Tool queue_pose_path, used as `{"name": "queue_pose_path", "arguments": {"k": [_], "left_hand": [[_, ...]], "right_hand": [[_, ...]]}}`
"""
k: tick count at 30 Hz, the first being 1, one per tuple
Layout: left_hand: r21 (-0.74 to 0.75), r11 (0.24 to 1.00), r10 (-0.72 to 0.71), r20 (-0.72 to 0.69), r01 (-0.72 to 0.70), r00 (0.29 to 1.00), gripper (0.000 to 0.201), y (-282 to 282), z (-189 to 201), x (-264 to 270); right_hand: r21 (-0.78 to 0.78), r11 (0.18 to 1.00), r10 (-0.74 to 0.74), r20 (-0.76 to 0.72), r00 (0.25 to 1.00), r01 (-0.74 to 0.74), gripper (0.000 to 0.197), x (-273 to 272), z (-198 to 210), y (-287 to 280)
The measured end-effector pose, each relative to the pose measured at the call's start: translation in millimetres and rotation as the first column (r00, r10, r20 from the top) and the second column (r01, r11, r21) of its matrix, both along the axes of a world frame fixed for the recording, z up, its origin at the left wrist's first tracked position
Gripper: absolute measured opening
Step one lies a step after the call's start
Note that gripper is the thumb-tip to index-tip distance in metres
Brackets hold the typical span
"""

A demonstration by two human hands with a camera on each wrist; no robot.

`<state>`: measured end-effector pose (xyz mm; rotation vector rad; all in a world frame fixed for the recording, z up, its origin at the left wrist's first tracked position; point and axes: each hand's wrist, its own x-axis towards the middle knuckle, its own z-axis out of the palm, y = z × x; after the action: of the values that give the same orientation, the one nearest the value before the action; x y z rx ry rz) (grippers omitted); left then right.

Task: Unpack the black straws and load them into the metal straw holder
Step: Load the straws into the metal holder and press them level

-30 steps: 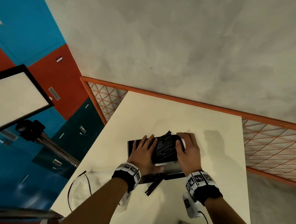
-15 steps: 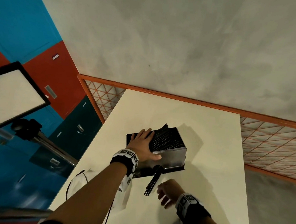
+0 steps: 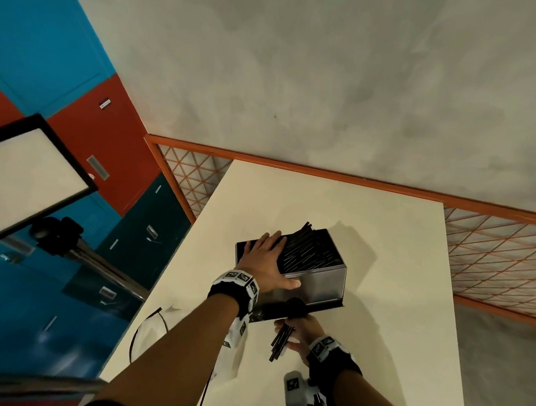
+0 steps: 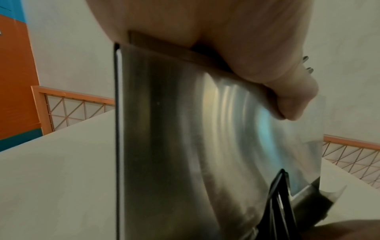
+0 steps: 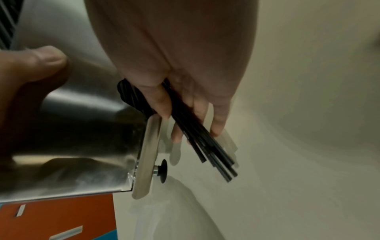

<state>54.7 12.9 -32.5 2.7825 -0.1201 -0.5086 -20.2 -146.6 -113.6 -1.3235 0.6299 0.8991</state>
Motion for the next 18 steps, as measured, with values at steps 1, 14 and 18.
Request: {"name": "queue_pose_path", "arguments": {"k": [1, 14, 18], "left_hand": [[-0.002, 1.000, 0.001, 0.001, -0.001, 1.000, 0.120, 0.4, -0.4, -0.1], [-0.003, 1.000, 0.004, 0.025, -0.004, 1.000, 0.122, -0.3, -3.8, -4.0], [0.000, 1.000, -0.001, 0.059, 0.001, 0.998, 0.122, -1.9, -6.9, -7.8]], "right_hand": [[0.013, 1.000, -0.010, 0.001, 1.000, 0.010, 0.014, -0.6, -1.0, 1.0], [-0.057, 0.966, 0.249, -0.065, 0.966, -0.253, 0.008, -39.4, -3.2, 5.7], [-0.155, 0.907, 0.379, -0.105, 0.919, -0.392, 0.009, -50.5, -6.0, 5.9]]}}
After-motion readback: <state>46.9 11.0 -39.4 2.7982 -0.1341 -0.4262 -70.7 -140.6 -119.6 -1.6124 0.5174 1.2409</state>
